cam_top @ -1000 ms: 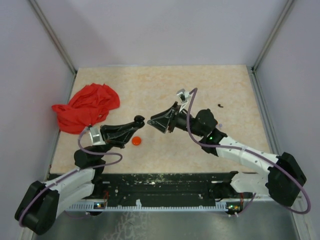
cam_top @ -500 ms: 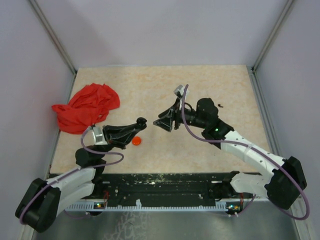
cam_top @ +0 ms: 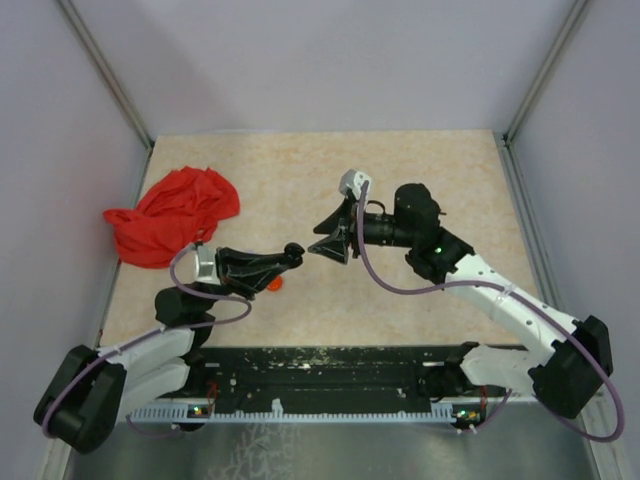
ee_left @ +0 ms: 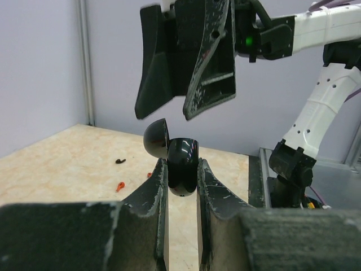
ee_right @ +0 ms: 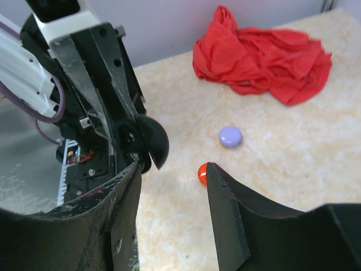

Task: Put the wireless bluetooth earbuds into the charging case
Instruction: Place the earbud in the charging case, then adjust the charging case.

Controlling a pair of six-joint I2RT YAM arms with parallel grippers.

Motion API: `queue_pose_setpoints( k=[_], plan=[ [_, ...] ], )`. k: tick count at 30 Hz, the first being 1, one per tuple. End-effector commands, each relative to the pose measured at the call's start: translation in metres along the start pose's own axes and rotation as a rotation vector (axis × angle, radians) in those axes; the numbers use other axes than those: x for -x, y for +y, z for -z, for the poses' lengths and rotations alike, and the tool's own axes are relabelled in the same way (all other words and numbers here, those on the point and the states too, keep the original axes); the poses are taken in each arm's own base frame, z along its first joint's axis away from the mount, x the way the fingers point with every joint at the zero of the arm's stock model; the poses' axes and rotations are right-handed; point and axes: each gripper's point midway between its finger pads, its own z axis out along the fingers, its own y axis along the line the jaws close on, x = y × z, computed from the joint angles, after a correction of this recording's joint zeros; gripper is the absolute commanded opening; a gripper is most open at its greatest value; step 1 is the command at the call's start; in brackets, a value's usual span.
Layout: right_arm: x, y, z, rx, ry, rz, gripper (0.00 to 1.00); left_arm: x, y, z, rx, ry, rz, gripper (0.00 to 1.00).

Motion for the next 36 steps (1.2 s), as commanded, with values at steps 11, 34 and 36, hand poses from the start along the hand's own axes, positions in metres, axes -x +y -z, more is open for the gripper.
queue_pose_setpoints(
  k=[11, 34, 36],
  plan=[
    [0.031, 0.022, -0.007, 0.180, -0.024, 0.236, 0.47, 0.047, -0.037, -0.014, -0.203, -0.137, -0.085, 0.00],
    [0.015, 0.036, -0.021, 0.274, 0.026, 0.261, 0.30, 0.045, -0.042, -0.016, -0.244, -0.112, -0.059, 0.00],
    [0.015, 0.037, -0.021, 0.282, 0.031, 0.264, 0.28, 0.045, -0.042, -0.016, -0.244, -0.109, -0.056, 0.00]
  ],
)
